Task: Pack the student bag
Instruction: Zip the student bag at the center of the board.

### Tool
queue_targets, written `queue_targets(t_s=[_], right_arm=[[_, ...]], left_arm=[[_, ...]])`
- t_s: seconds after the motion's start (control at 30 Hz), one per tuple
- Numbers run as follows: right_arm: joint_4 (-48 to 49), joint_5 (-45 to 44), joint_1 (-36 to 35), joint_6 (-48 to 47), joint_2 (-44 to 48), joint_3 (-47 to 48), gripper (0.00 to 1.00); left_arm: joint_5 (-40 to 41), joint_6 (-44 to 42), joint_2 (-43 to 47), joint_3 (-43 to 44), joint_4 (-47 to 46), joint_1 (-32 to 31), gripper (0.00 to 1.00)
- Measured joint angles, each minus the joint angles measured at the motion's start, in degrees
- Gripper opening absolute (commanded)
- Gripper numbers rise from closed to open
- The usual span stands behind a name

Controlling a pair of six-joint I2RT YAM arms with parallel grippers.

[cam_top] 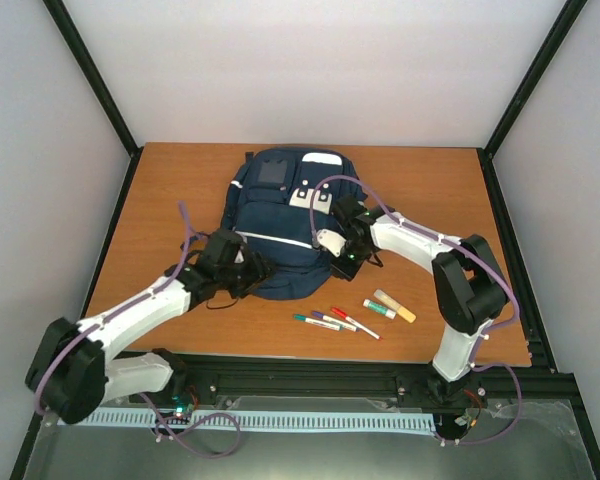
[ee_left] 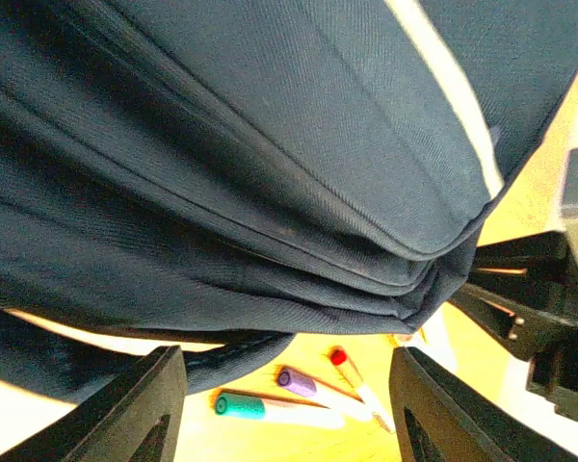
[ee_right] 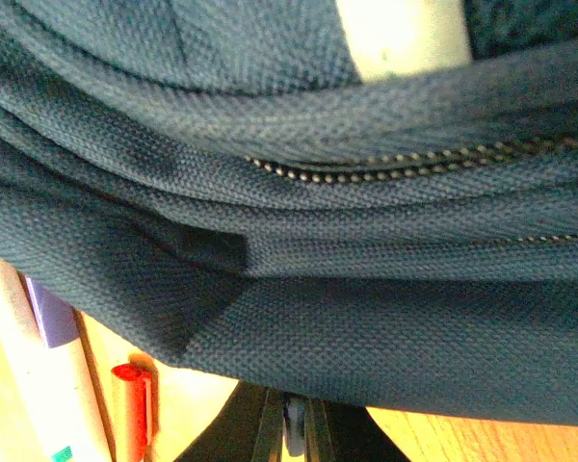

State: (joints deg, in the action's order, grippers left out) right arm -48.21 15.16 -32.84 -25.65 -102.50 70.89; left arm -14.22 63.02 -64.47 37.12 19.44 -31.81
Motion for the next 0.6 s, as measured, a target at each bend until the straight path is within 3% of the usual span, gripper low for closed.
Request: queue_targets(t_s=[0.1, 0.27, 0.5, 0.6], right_arm=[[0.0, 0.1, -0.4, 0.3, 0.0, 0.0, 0.03], [0.0, 0.1, -0.4, 0.4, 0.0, 0.0, 0.03], [0.0, 0.0, -0.4, 0.4, 0.1, -0.1, 0.03], [0.0, 0.6, 0.3, 0.2, 0.3, -0.6, 0.03]], left_arm=[[-0.2, 1.0, -5.6, 1.0, -2.8, -3.1, 0.58], [-0.5, 2.3, -14.8, 5.8, -7.0, -7.1, 0.47], [-0.4, 3.9, -20.7, 8.3, -9.6, -9.0, 0.12], [-0.1, 4.3, -20.8, 8.4, -10.0, -9.2, 0.03]])
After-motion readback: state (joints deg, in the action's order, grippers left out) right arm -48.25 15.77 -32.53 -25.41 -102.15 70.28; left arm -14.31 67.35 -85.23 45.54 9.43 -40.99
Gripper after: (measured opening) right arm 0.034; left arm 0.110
